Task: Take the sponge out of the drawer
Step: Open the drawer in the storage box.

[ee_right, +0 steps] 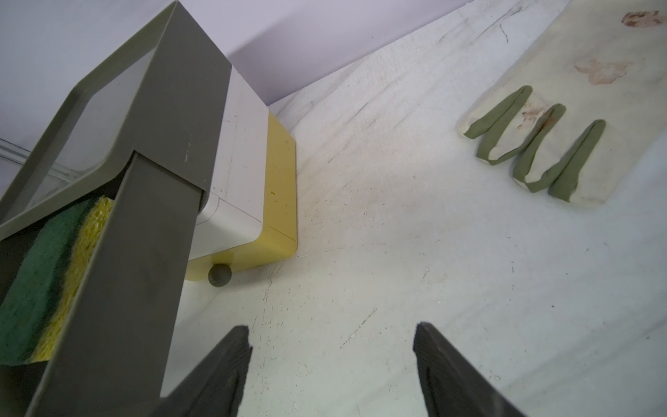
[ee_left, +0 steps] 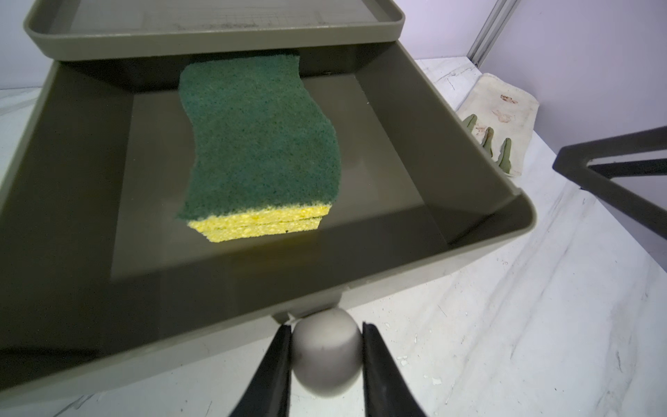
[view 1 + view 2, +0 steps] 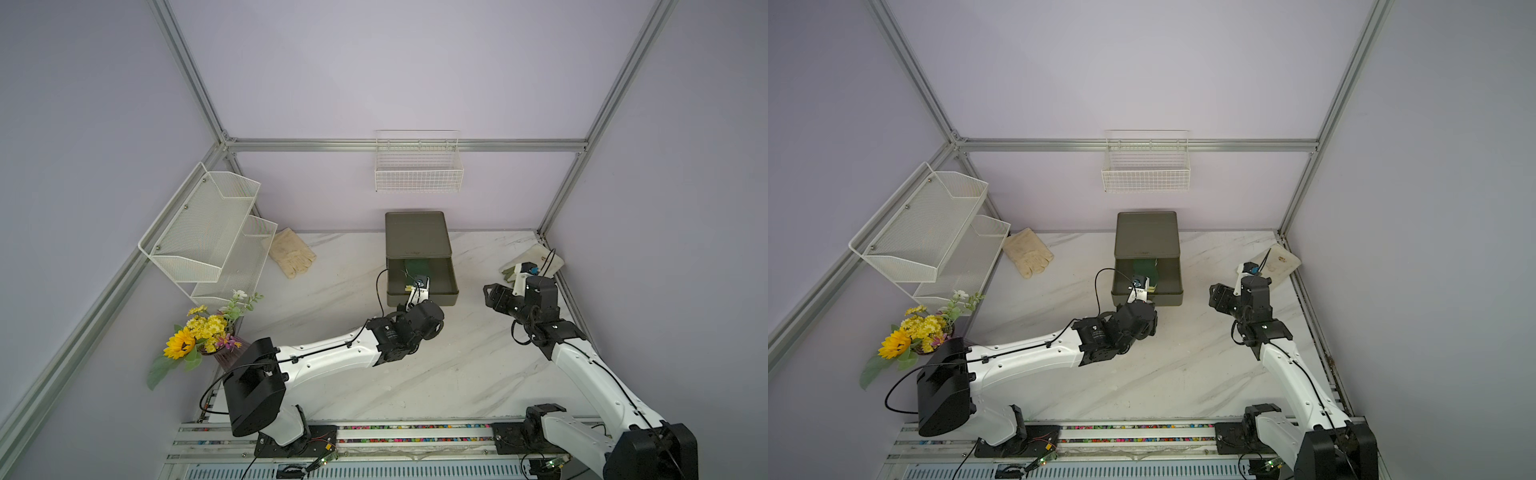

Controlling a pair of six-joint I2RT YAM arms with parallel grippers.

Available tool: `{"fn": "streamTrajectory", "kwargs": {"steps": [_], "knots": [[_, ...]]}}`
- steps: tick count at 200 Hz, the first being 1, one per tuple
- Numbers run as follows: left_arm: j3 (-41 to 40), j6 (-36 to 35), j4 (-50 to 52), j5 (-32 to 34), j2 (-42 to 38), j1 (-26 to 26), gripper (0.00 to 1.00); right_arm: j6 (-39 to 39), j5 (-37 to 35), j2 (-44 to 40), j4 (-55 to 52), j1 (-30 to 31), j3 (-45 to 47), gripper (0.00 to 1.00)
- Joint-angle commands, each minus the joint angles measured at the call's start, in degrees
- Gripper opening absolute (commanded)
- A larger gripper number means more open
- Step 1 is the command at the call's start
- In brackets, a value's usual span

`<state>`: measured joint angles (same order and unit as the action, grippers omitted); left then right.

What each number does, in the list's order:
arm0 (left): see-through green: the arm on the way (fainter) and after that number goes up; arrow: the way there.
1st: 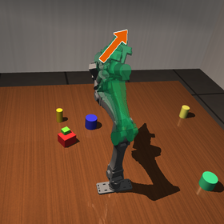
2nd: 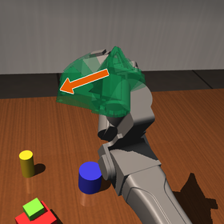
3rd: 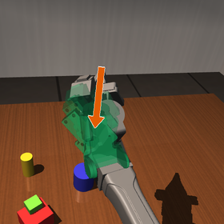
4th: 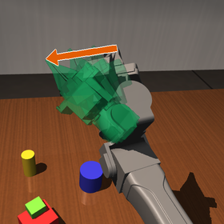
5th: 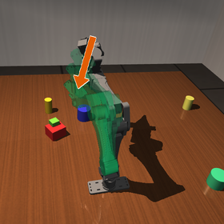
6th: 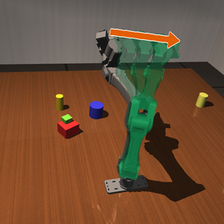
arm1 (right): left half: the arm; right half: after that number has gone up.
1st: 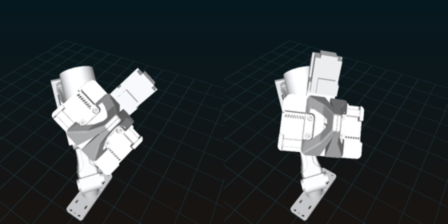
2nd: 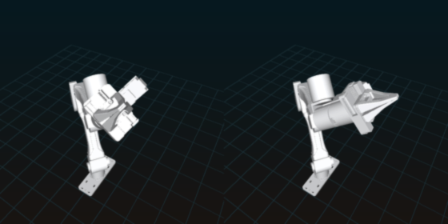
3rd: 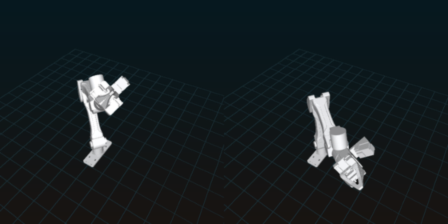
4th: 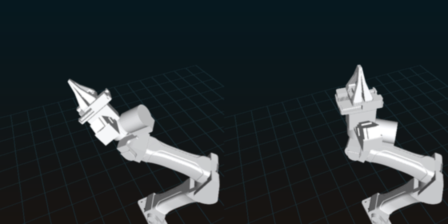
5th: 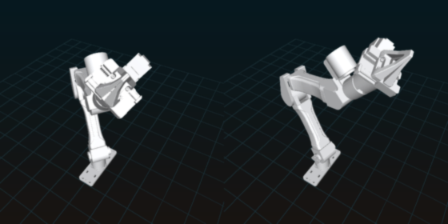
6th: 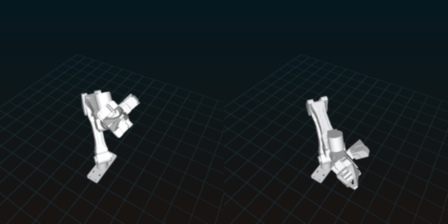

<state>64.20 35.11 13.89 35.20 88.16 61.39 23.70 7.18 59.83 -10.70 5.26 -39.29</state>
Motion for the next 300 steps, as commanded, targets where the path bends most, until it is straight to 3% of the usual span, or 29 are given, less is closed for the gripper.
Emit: {"fn": "streamTrajectory", "kwargs": {"steps": [1,41,88,138,171,239,300], "knots": [[-0.23,2.23,-0.98,1.48,-2.76,1.35,0.0,0.19,0.12,-0.6,0.84,-0.25,0.88,0.76],[-1.13,3.1,-0.62,1.67,-3.94,2.51,0.0,-0.02,0.14,-0.33,0.94,-0.28,0.79,0.76],[-1.84,3.64,-0.51,1.02,-4.14,2.85,0.1,-0.32,0.08,-0.15,0.93,-0.25,0.84,0.76],[-1.99,4.08,-0.46,0.56,-3.7,3.06,0.27,-0.42,0.03,0.04,1.01,-0.25,0.71,0.76],[-2.03,3.82,-0.32,0.14,-4.09,3.15,0.5,-0.55,0.03,0.11,0.94,-0.23,0.63,0.76],[-1.0,2.42,4.57,-1.87,-9.73,4.24,0.65,-0.81,-0.01,0.43,0.85,-0.2,0.5,0.76],[6.03,-7.33,12.55,-2.08,-15.56,4.62,0.93,-0.87,0.03,0.56,0.88,-0.3,0.61,0.76]]}}
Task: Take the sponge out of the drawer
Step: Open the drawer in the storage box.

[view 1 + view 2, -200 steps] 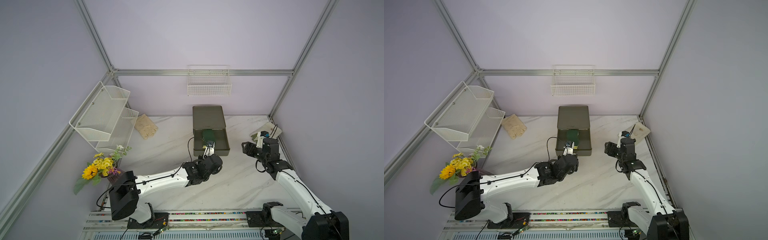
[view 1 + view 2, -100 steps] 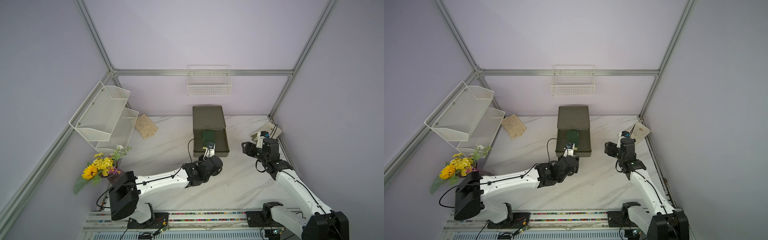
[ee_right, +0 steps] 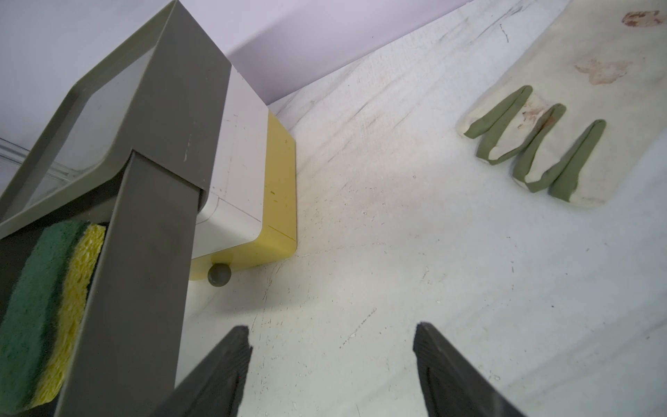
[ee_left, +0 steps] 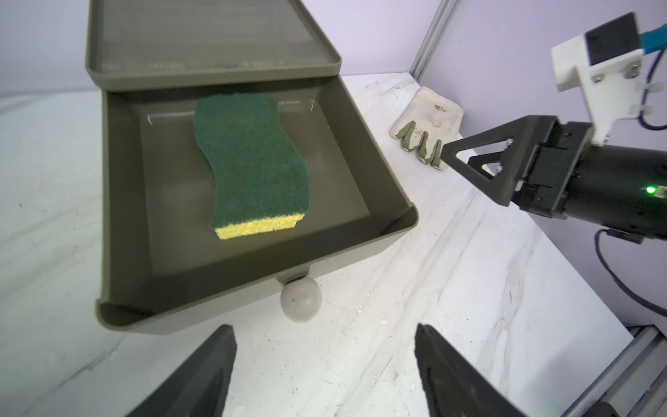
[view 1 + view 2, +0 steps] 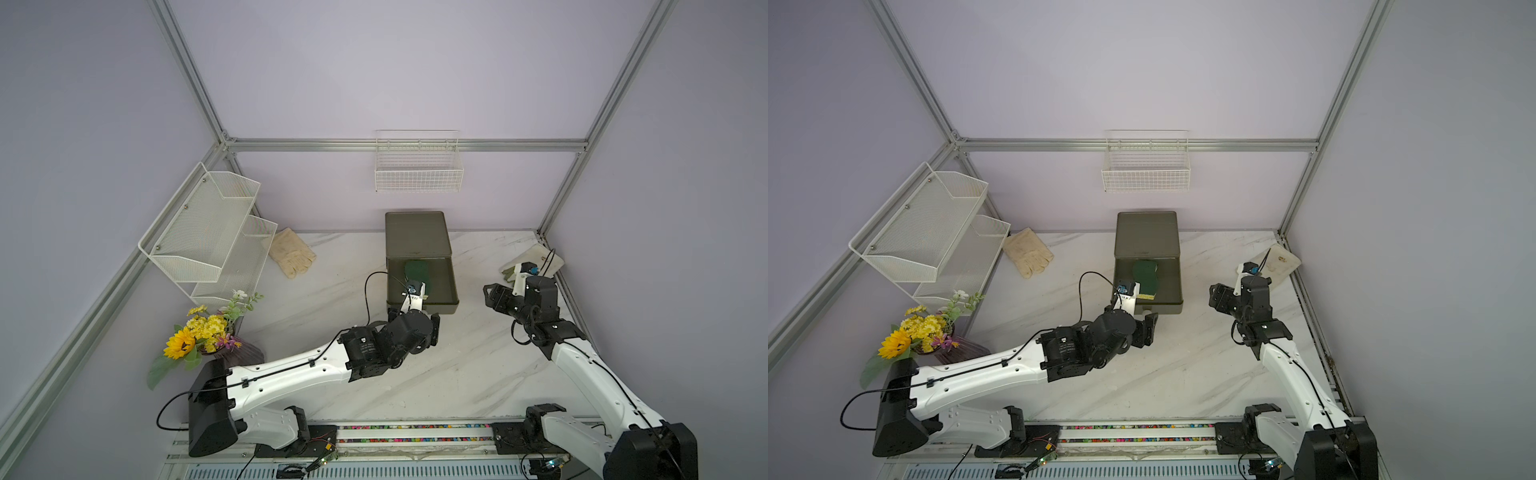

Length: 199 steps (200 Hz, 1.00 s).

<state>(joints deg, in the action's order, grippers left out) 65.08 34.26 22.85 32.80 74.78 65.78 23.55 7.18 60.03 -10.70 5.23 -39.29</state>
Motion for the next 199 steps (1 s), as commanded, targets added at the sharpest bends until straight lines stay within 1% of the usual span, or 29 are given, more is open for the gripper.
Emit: {"fn": "streamTrajectory", "kwargs": {"steps": [1,9,19,35,50,71,102,106,139,157,199], "knots": [[5.33,-6.75,3.68,0.37,-2.19,0.18,0.93,-0.71,0.11,0.4,0.87,-0.29,0.66,0.76],[6.81,-8.46,4.85,1.13,-2.14,0.22,0.98,-0.67,0.19,0.34,0.87,-0.25,0.57,0.76],[8.49,-10.44,6.1,2.01,-1.89,0.2,1.0,-0.65,0.28,0.19,0.8,-0.26,0.57,0.76],[10.71,-13.0,7.19,2.41,-0.97,-0.39,1.0,-0.57,0.24,0.1,0.77,-0.23,0.62,0.76],[12.61,-13.34,7.88,0.26,0.13,-1.81,1.0,-0.52,0.26,-0.03,0.6,-0.23,0.6,0.76],[15.25,-12.62,8.41,-3.7,2.03,-4.47,1.0,-0.52,0.16,-0.23,0.43,-0.25,0.61,0.76],[20.01,-11.28,10.27,-7.71,5.63,-8.4,0.99,-0.58,0.01,-0.37,0.18,-0.26,0.7,0.76],[20.67,-10.86,10.66,-8.29,7.87,-8.94,0.99,-0.6,0.07,-0.37,0.24,-0.27,0.7,0.76],[24.6,-9.27,12.01,-11.44,13.15,-11.94,1.0,-0.76,0.11,-0.26,0.34,-0.25,0.7,0.76],[27.11,-8.34,13.25,-11.2,16.31,-12.83,1.0,-0.85,0.14,-0.09,0.25,-0.22,0.84,0.76],[29.04,-4.99,13.36,-9.29,20.93,-14.24,0.99,-1.16,0.16,-0.16,0.3,-0.29,0.98,0.76]]}}
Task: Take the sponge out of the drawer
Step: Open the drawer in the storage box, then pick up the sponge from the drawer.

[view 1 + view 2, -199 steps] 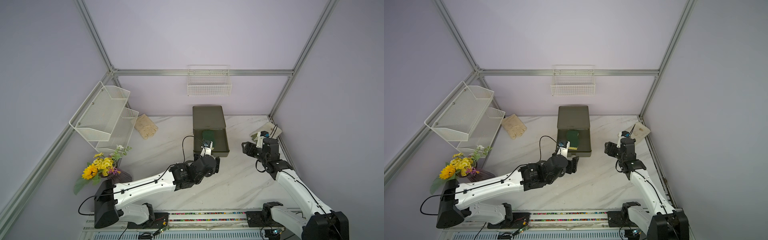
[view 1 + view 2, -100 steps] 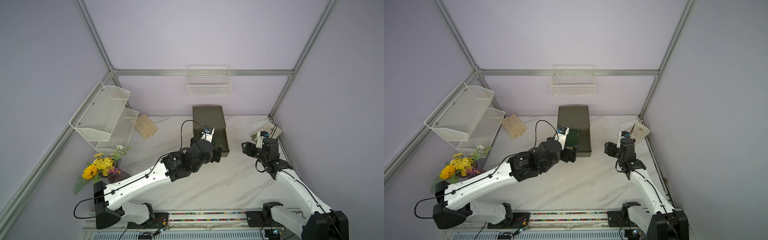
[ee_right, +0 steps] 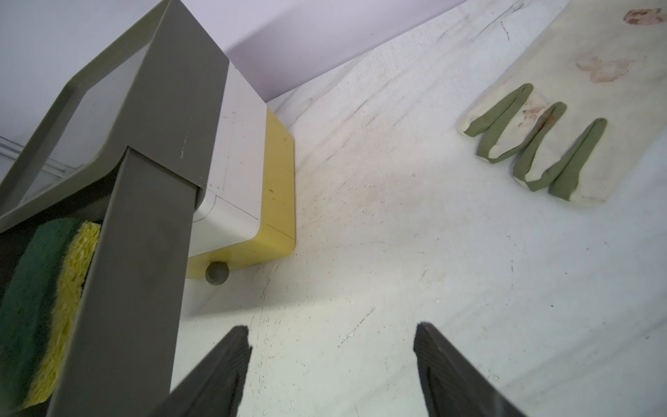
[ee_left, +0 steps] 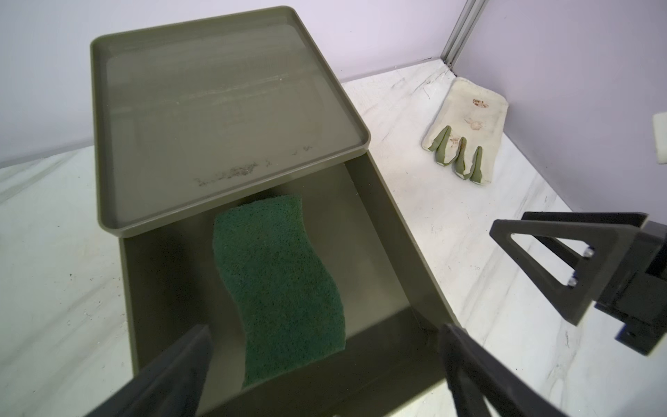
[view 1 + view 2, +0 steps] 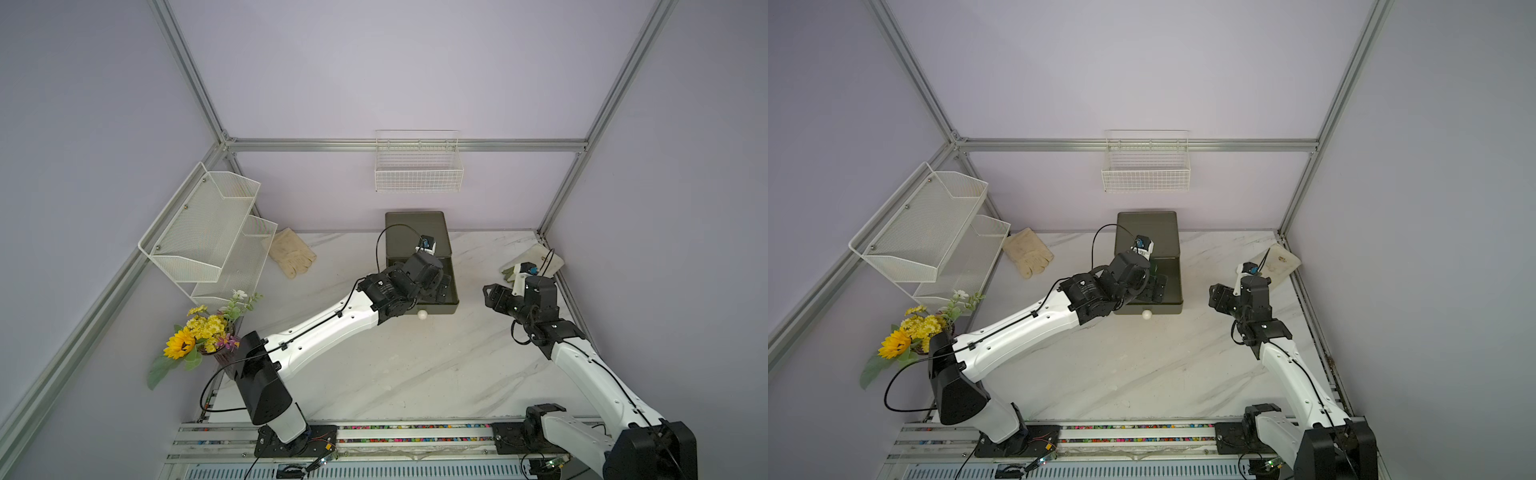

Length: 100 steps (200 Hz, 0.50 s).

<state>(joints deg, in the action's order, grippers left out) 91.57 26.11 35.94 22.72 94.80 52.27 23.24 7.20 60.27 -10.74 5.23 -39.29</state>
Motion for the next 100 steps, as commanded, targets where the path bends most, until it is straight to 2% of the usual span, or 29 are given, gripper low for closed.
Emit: {"fn": "streamTrajectory", "kwargs": {"steps": [1,60,100], "knots": [[2.56,3.21,0.27,0.85,1.0,-0.75,0.99,-0.89,0.16,-0.41,0.36,-0.3,0.93,0.76],[4.1,10.94,2.55,7.35,4.47,-1.28,0.96,-1.15,0.28,0.16,0.54,-0.31,1.14,0.76],[9.54,15.23,7.95,6.99,9.27,-1.76,0.96,-1.03,0.32,0.04,0.49,-0.23,1.14,0.76]]}}
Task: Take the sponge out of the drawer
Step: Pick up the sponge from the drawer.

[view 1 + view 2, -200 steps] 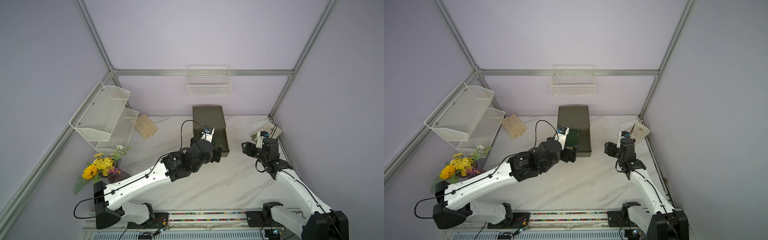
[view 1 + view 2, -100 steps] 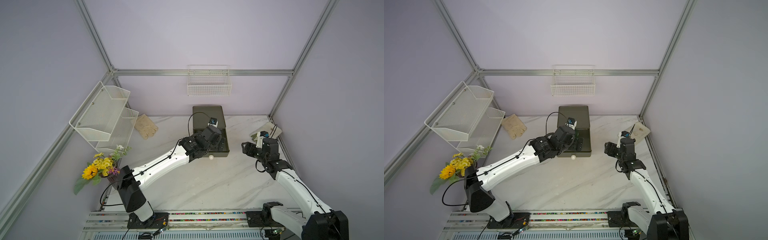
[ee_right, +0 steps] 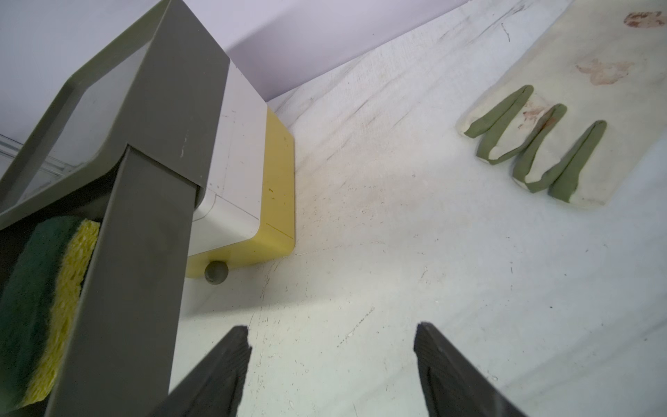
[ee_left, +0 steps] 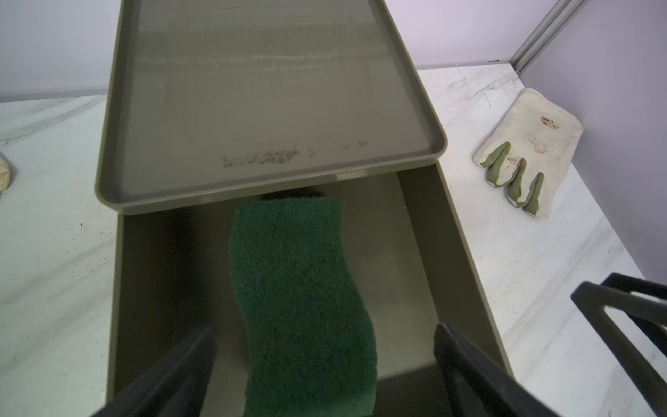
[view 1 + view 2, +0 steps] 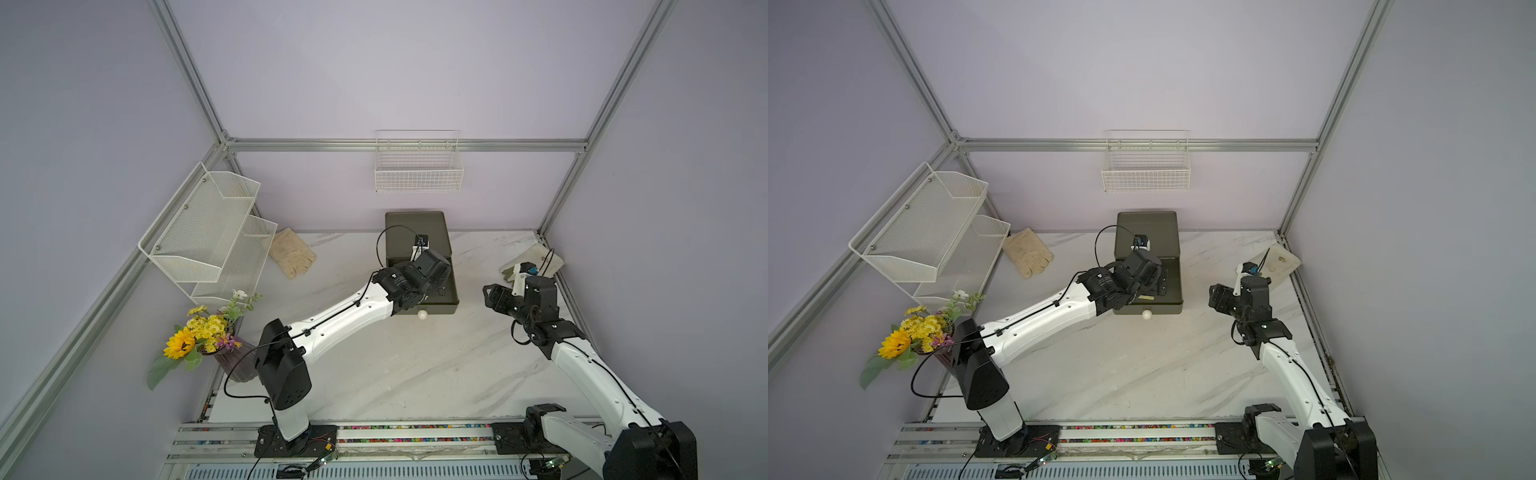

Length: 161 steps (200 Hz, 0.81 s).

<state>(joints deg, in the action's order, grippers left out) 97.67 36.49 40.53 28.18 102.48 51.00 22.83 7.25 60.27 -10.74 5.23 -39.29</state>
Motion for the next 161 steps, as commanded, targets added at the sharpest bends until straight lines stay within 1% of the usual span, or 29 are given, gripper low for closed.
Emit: {"fn": "streamTrajectory", "kwargs": {"steps": [1,22,38,66,111,161], "knots": [[3.47,5.01,3.47,1.52,1.63,-0.48,0.96,-0.65,0.25,0.03,0.48,-0.23,1.14,0.76],[3.84,6.71,3.86,1.29,2.1,-1.03,0.96,-0.64,0.29,0.1,0.47,-0.24,1.23,0.76],[3.64,7.35,4.09,1.25,2.28,-1.23,0.94,-0.64,0.28,0.03,0.53,-0.23,1.22,0.76],[3.81,7.37,4.2,-0.44,3.07,-1.76,0.93,-0.64,0.26,0.17,0.46,-0.3,1.27,0.76],[4.07,7.41,4.37,-1.36,4.28,-2.03,0.89,-0.6,0.23,0.06,0.46,-0.25,1.39,0.76],[4.02,7.59,4.47,-0.83,5.09,-2.05,0.84,-0.66,0.31,0.16,0.46,-0.28,1.41,0.76]]}}
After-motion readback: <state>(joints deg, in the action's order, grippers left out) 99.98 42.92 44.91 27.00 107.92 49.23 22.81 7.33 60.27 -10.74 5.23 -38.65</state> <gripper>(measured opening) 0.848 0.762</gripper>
